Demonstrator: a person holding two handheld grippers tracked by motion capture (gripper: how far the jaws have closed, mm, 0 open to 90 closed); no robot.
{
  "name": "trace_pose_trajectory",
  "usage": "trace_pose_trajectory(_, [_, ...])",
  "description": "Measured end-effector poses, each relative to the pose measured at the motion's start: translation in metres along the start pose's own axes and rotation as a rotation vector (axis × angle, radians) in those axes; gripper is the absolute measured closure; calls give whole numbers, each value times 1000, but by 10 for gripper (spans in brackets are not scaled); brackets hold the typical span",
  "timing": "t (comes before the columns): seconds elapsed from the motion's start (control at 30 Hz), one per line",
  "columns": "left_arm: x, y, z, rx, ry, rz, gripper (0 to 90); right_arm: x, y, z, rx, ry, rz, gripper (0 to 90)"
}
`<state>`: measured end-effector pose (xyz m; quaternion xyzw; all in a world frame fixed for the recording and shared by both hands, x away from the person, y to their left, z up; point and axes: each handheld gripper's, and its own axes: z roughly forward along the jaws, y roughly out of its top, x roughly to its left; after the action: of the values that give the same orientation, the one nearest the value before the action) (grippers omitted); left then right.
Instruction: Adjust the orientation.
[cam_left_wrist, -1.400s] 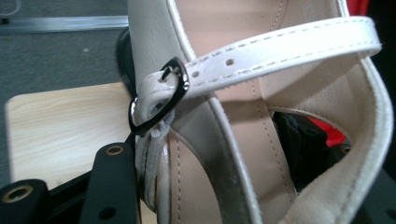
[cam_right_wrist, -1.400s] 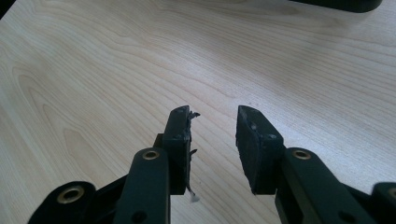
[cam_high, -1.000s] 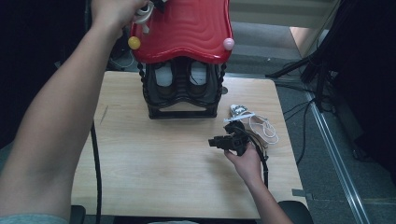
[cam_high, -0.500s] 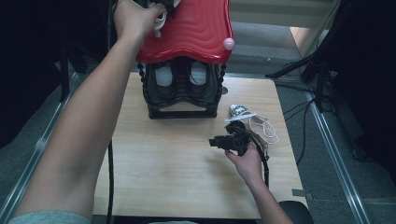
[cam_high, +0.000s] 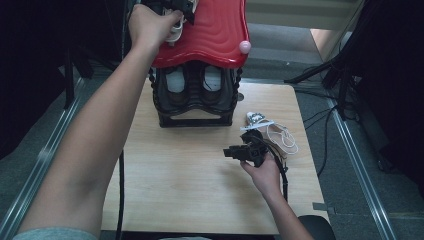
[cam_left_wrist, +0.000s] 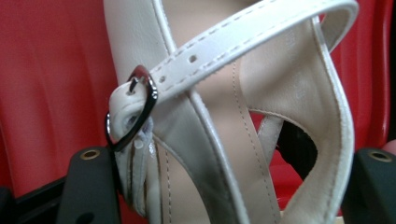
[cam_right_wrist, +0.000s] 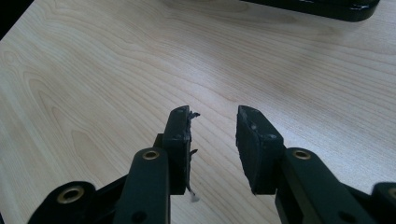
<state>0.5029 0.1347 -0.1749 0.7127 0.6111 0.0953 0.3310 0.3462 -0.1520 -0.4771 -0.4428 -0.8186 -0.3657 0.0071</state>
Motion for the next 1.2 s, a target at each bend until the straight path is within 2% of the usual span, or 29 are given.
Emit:
trace_pose_trajectory(0.3, [1, -1, -6, -4, -18, 12, 263, 0, 0, 1, 3, -2, 3, 667])
trace_pose_trajectory(0.8, [4, 4, -22, -1, -7, 54, 205, -1, 0, 1, 8, -2, 7, 660])
trace_pose_trajectory(0.9, [5, 5, -29, -32, -26, 63, 204, -1, 0, 1, 8, 2, 7, 658])
trace_pose_trajectory(0.97, [6, 6, -30, -21, -49, 47, 200, -1, 0, 1, 9, 0, 8, 658])
trace_pose_trajectory(1.0, [6, 7, -32, -15, -44, 61, 199, -1, 0, 1, 9, 0, 8, 658])
trace_pose_trajectory(1.1, [6, 6, -34, -20, -54, 55, 203, -1, 0, 2, 9, 0, 6, 658])
trace_pose_trajectory(1.2, [5, 6, -37, -25, -37, 70, 214, -1, 0, 2, 9, 1, 7, 658])
